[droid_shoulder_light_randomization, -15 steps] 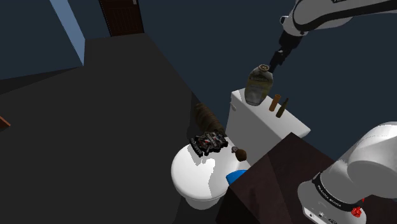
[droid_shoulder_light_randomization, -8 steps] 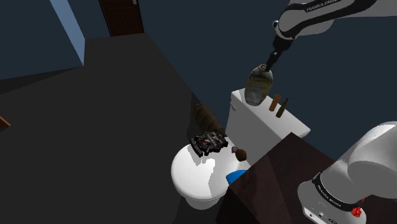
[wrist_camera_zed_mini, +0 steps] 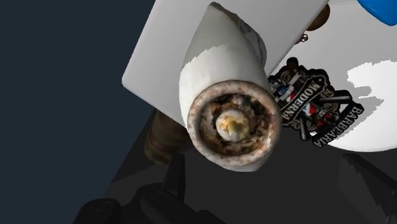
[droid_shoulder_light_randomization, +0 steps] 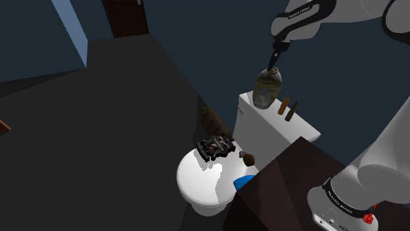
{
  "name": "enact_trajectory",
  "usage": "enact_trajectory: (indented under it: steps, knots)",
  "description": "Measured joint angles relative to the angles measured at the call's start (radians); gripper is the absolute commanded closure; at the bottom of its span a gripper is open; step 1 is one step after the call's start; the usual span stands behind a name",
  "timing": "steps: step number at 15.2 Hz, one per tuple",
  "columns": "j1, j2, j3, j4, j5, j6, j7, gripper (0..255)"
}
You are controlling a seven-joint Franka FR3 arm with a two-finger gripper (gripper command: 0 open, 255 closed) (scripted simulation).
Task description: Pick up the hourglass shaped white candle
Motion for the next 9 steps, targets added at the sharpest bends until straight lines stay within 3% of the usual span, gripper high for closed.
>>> enact_trajectory:
  steps: [3, 9]
  knots:
    - [-0.020, 0.069, 0.007, 0.046, 0.035, 0.027, -0.054, 0]
    - [-0.030, 0.113, 0.017, 0.027, 0.061, 0.089, -0.074, 0]
